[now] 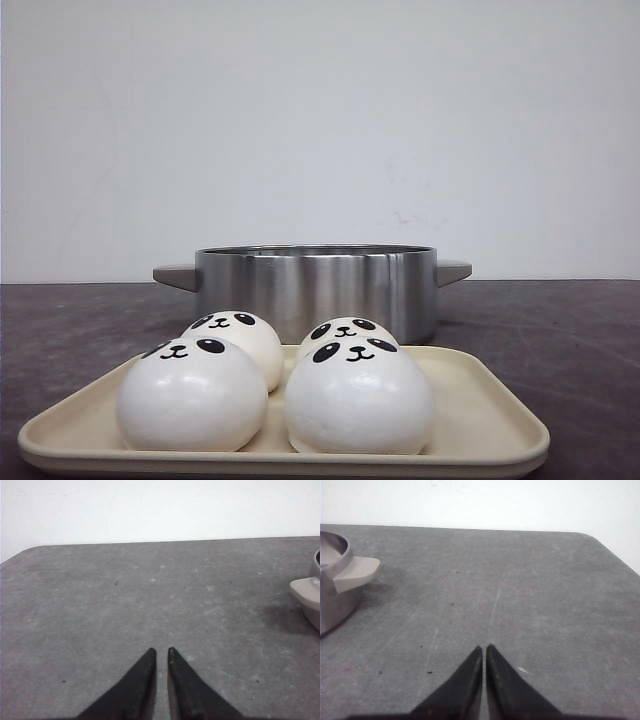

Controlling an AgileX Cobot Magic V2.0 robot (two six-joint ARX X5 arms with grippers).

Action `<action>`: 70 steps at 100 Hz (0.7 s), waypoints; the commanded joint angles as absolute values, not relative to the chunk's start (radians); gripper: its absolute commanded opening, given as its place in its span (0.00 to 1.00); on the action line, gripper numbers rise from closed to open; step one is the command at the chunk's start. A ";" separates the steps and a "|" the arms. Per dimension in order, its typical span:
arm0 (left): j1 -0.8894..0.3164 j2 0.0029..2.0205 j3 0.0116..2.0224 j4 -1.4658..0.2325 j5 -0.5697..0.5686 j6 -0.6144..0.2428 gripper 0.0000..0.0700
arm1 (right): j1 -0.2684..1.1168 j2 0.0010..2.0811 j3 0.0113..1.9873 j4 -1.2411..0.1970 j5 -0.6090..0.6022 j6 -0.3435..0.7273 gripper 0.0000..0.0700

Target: Steam buns

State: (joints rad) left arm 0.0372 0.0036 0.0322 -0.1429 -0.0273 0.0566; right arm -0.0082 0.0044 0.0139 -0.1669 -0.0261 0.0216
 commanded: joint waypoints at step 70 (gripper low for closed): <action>0.039 0.003 0.016 -0.131 -0.025 0.052 0.01 | -0.009 0.004 0.011 -0.133 -0.032 0.030 0.01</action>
